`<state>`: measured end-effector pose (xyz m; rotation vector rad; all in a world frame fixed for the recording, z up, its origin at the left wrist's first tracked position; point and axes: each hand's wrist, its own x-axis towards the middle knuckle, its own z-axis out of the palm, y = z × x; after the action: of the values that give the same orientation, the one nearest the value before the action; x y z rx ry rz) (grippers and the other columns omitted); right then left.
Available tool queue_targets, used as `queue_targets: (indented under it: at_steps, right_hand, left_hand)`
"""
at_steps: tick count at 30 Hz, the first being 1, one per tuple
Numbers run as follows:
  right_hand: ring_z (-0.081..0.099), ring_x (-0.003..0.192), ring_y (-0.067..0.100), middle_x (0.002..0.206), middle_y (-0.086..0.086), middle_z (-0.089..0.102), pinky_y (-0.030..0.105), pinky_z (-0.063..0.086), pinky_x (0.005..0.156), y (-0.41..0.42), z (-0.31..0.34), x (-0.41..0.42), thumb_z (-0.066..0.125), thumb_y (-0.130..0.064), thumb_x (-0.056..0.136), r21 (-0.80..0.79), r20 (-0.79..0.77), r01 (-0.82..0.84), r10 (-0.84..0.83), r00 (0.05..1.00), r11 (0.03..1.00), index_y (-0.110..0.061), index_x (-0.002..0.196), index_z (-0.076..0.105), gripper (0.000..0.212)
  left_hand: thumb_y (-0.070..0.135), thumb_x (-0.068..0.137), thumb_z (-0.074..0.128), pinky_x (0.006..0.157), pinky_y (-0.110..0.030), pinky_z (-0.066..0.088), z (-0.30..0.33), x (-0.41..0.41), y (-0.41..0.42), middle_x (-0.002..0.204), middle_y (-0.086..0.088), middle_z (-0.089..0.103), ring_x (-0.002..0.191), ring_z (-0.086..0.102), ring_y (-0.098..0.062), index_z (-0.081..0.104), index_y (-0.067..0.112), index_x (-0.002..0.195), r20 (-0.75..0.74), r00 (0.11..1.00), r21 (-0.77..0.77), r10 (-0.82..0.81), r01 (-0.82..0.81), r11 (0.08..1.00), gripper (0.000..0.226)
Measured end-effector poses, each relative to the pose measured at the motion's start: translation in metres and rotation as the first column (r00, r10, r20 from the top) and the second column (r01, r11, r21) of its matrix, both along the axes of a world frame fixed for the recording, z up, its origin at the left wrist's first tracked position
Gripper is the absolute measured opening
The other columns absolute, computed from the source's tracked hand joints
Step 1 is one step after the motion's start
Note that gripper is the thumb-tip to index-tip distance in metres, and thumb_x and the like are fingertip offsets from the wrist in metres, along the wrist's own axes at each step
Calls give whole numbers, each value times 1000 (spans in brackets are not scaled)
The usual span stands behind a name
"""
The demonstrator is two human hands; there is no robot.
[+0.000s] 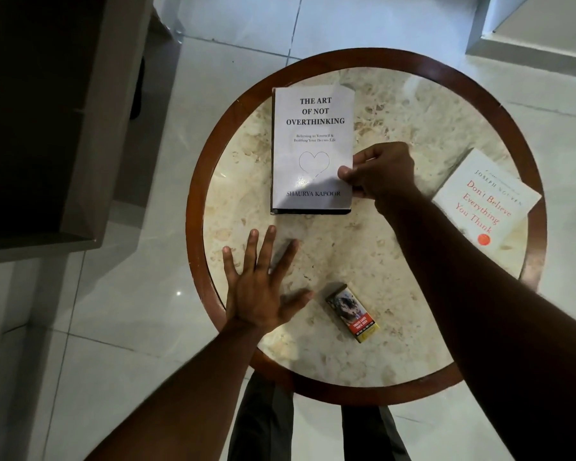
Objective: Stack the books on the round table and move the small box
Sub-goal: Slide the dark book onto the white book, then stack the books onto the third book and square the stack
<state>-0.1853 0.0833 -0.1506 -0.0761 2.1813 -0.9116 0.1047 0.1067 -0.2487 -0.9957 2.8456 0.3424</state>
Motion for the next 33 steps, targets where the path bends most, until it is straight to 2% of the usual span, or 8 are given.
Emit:
queue_targets:
  at_steps: [5,10,16,19,21,24,29,33]
  right_hand:
    - [73,89,25,93,7,78,45,57,91,83,11,3,82,-21,76,71,-353,139,-105,930,988,-14,95,76,20]
    - [44,133,34,138,9,51,53,41,106,159,-2,21,77,-23,81,215,-464,499,-362,808,839,-23,126,52,52]
    - [54,131,21,142,2,55,46,51,108,153,-7,4,87,-11,74,103,-262,706,-665,699,701,-25,142,43,82]
    - [63,106,12,135,2,59,28,64,78,146,-1,-7,82,-12,83,25,-101,800,-795,598,599,-23,142,44,71]
    - [64,89,7,128,4,64,14,58,53,135,6,-9,77,-13,89,-50,-3,789,-790,613,612,-20,142,44,64]
    - [69,94,15,120,8,67,31,66,68,104,24,-3,76,-5,88,-204,140,777,-768,625,595,-18,137,51,56]
    - [71,96,25,113,12,69,43,66,72,42,34,28,77,7,80,-293,173,568,-541,823,769,-23,117,56,51]
    - [72,85,16,105,8,70,28,64,61,18,25,48,74,11,80,-245,221,498,-452,864,832,-18,114,58,47]
  left_hand:
    - [91,86,23,124,-69,-8,2,0,0,178,-6,-2,164,-3,-34,10,38,167,33,999,12,-9,9,1000,98]
    - [93,85,24,123,-69,-6,7,-1,1,177,-3,-8,164,-5,-32,9,39,166,60,998,14,5,-5,1000,99]
    - [93,84,29,120,-71,3,9,-3,0,178,-7,6,163,4,-36,4,41,166,77,997,26,2,-4,1000,100]
    - [93,85,27,120,-72,2,9,-3,-1,178,-8,6,163,-7,-32,0,42,166,87,996,29,4,-7,1000,100]
    - [93,85,26,119,-72,2,9,-3,-1,177,-9,7,162,-14,-30,1,41,166,91,996,22,5,-7,1000,99]
    - [92,85,29,119,-72,2,10,-2,0,177,-10,10,163,-4,-34,2,41,166,74,997,23,-4,2,1000,100]
    - [92,85,28,121,-71,0,4,0,-3,178,-9,6,164,-1,-35,5,40,166,42,999,-18,6,-6,1000,100]
    - [93,83,31,122,-67,-11,-1,-2,2,178,-5,-3,164,-6,-32,6,40,166,15,1000,-45,-11,12,999,101]
